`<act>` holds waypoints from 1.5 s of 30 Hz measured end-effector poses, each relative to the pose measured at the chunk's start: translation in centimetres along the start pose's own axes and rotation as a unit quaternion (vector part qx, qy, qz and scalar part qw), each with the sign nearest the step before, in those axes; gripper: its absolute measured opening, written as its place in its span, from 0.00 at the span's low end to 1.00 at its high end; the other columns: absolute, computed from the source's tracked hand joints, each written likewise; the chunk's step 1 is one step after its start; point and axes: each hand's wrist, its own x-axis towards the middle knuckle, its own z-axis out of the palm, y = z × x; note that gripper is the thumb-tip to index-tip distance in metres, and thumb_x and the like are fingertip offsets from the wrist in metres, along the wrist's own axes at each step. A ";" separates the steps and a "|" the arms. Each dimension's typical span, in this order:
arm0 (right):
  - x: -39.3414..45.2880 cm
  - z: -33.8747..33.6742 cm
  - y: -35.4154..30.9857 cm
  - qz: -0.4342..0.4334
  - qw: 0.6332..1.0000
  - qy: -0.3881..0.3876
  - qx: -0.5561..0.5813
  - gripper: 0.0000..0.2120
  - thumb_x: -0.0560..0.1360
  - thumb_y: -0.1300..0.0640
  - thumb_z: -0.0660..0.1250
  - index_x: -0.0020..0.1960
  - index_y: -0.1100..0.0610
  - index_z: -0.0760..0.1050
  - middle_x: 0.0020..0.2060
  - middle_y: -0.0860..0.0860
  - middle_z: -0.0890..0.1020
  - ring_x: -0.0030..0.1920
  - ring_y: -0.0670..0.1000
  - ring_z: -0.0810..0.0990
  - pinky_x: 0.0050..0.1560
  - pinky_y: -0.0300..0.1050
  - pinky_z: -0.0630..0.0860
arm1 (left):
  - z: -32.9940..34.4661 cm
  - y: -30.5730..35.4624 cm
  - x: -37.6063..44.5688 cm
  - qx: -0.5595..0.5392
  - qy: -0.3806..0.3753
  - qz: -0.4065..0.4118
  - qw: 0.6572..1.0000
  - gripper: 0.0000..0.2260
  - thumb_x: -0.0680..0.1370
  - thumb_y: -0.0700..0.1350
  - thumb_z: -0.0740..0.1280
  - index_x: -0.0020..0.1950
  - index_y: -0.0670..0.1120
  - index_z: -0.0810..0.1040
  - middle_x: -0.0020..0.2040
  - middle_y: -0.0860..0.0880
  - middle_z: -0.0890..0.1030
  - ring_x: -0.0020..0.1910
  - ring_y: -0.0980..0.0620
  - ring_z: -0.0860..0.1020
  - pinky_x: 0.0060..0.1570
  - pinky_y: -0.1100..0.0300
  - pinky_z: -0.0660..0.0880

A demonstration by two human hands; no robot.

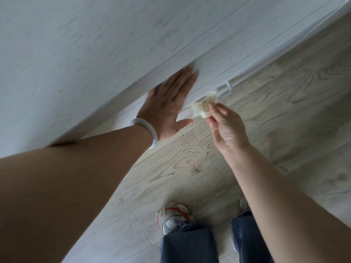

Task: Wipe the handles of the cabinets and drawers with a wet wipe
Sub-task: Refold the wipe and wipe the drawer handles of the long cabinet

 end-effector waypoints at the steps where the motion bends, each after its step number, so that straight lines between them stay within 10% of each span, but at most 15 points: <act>1: 0.5 -0.3 -0.9 -0.011 0.999 0.027 0.031 0.02 0.67 0.61 0.72 0.37 0.56 0.84 0.42 0.51 0.86 0.49 0.50 0.82 0.58 0.46 0.76 | 0.1 0.0 0.0 0.001 0.000 0.001 1.000 0.47 0.73 0.67 0.61 0.79 0.46 0.39 0.80 0.48 0.41 0.78 0.50 0.42 0.74 0.51 0.44; 14: 1.4 0.1 -3.0 -0.040 0.991 0.125 0.038 0.06 0.69 0.64 0.73 0.46 0.62 0.81 0.44 0.53 0.84 0.46 0.49 0.79 0.43 0.35 0.74 | 0.3 -0.2 0.0 0.006 0.011 0.003 1.000 0.47 0.72 0.67 0.62 0.79 0.45 0.40 0.80 0.47 0.43 0.78 0.49 0.43 0.75 0.50 0.44; 20: -0.4 1.7 0.5 0.011 0.973 0.040 -0.227 0.03 0.69 0.65 0.74 0.42 0.62 0.81 0.42 0.58 0.83 0.43 0.53 0.80 0.53 0.48 0.77 | 0.3 -0.1 -0.1 0.002 0.016 -0.003 1.000 0.49 0.71 0.64 0.66 0.79 0.45 0.40 0.80 0.48 0.43 0.78 0.50 0.44 0.73 0.53 0.42; 25: 0.4 -0.7 -3.7 -0.231 0.862 0.248 -0.377 0.11 0.66 0.62 0.71 0.47 0.60 0.74 0.39 0.53 0.82 0.37 0.51 0.82 0.38 0.54 0.81 | 0.1 0.0 0.0 0.003 0.013 0.001 1.000 0.48 0.72 0.66 0.63 0.79 0.46 0.39 0.80 0.48 0.42 0.78 0.50 0.43 0.73 0.54 0.41; 30: -0.2 1.8 -1.0 -0.314 0.823 0.100 -0.463 0.04 0.74 0.58 0.70 0.46 0.59 0.81 0.43 0.55 0.81 0.39 0.55 0.83 0.39 0.52 0.81 | 0.1 -0.1 0.0 0.011 0.012 0.000 1.000 0.49 0.72 0.64 0.66 0.79 0.45 0.40 0.80 0.48 0.42 0.78 0.51 0.43 0.72 0.54 0.40; 36: -0.4 3.0 0.6 -0.310 0.750 0.071 -0.580 0.04 0.69 0.64 0.73 0.41 0.65 0.79 0.44 0.59 0.78 0.42 0.42 0.65 0.46 0.19 0.62 | 0.3 0.0 0.0 0.005 0.011 -0.006 1.000 0.46 0.73 0.60 0.65 0.79 0.46 0.40 0.80 0.48 0.42 0.78 0.51 0.44 0.73 0.53 0.43; 45: 0.4 1.4 -0.2 -0.410 0.581 -0.032 -0.702 0.04 0.69 0.66 0.72 0.42 0.63 0.77 0.45 0.57 0.75 0.40 0.53 0.76 0.28 0.40 0.73 | 0.2 0.0 0.1 0.010 0.007 -0.002 1.000 0.48 0.72 0.65 0.64 0.79 0.45 0.40 0.80 0.48 0.42 0.78 0.50 0.44 0.74 0.52 0.44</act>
